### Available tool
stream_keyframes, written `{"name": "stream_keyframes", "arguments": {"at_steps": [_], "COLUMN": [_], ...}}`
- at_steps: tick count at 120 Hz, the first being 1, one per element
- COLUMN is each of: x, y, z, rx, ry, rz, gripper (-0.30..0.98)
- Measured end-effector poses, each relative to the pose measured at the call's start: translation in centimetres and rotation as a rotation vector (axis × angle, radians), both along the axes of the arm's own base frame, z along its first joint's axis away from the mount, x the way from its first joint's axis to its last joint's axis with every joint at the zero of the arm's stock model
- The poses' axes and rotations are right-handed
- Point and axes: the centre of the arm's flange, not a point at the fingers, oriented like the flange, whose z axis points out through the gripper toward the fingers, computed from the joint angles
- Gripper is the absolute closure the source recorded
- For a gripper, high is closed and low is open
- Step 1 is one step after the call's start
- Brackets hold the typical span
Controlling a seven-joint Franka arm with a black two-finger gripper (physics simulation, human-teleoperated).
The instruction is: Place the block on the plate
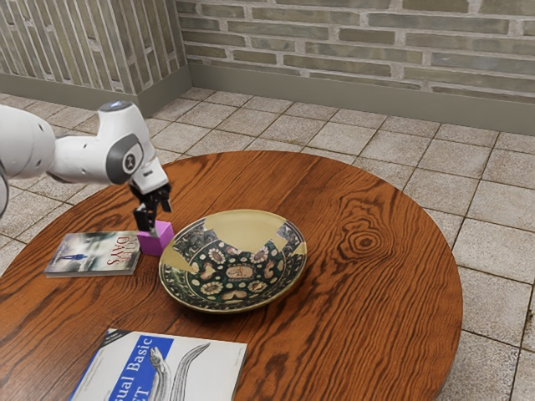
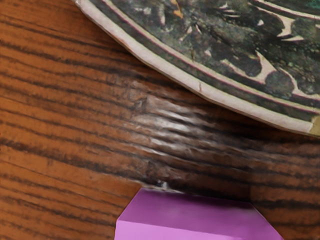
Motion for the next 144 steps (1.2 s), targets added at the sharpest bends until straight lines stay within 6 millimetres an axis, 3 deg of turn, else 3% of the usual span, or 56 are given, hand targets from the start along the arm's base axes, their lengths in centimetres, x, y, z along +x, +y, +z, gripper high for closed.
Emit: {"name": "stream_keyframes", "arguments": {"at_steps": [15,47,97,144], "x": [-0.5,-1.6,-1.6,-1.7], "y": [-0.2,1.0,2.1,2.6], "z": [0.6,-0.7,-2.9,-3.7], "rx": [0.0,-0.011,-0.025,-0.04], "ry": [0.008,0.047,0.056,0.056], "rz": [-0.007,0.008,0.019,0.037], "gripper": [0.0,0.0,0.01,0.24]}}
